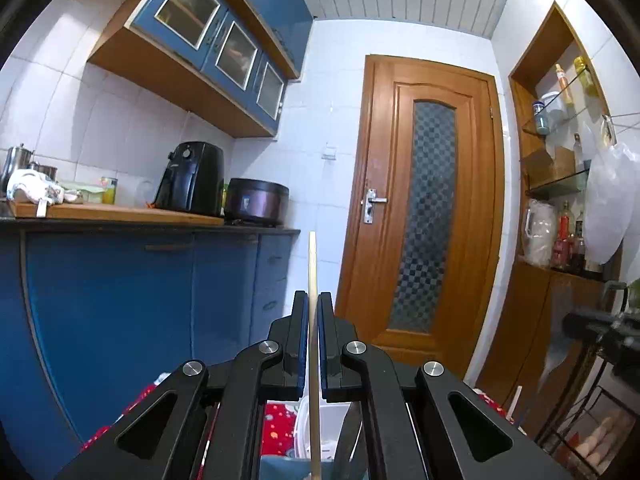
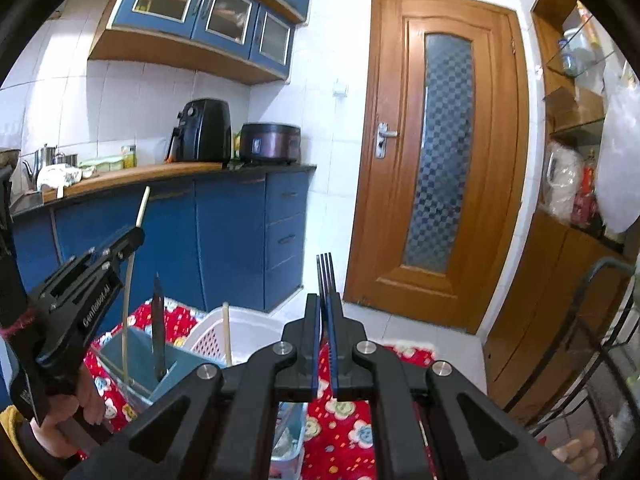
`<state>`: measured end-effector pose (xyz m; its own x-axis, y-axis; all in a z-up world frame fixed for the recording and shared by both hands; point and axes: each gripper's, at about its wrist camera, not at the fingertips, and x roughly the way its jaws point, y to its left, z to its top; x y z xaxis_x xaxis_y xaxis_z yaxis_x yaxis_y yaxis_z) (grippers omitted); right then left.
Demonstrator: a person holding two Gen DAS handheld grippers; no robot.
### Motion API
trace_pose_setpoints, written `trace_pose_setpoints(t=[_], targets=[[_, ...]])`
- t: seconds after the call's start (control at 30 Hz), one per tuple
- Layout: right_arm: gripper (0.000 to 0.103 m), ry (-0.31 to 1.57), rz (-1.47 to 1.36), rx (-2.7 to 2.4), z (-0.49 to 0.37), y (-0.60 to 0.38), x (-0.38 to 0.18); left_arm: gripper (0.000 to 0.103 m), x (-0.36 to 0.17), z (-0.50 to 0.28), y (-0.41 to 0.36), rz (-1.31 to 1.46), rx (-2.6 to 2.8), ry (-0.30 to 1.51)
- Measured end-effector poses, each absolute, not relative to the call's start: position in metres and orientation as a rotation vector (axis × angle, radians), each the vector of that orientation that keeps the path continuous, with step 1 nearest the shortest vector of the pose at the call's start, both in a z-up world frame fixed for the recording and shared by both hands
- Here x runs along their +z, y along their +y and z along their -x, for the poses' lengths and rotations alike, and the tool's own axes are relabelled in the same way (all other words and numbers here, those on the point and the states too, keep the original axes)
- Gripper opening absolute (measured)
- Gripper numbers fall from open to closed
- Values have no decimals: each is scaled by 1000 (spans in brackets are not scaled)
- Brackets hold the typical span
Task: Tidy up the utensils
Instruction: 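Carry the fork into the holder with the right tool while the left tool carries its chopstick there, then open both tools over the holder and withdraw them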
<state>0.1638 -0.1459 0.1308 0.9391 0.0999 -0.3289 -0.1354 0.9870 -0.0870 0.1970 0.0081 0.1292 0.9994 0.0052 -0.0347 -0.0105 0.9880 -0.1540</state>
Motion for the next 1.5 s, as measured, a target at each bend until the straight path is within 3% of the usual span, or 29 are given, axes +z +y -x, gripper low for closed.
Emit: trace_pose_setpoints(t=[0.37, 0.53, 0.6, 0.73, 1.17, 1.5], targets=[[6, 410, -2, 194, -170, -152, 108, 5, 117, -198, 7, 134, -14, 98], [18, 407, -59, 235, -166, -154, 110, 8, 119, -199, 10, 142, -31, 145], [20, 402, -91, 253, -163, -156, 112, 14, 121, -197, 12, 149, -38, 162], [26, 380, -137, 276, -153, -162, 118, 34, 124, -190, 17, 164, -48, 180], [31, 363, -193, 284, -111, -169, 131, 37, 146, -160, 23, 154, -85, 215], [33, 454, -160, 250, -80, -166, 121, 38, 150, -130, 23, 137, -129, 258]])
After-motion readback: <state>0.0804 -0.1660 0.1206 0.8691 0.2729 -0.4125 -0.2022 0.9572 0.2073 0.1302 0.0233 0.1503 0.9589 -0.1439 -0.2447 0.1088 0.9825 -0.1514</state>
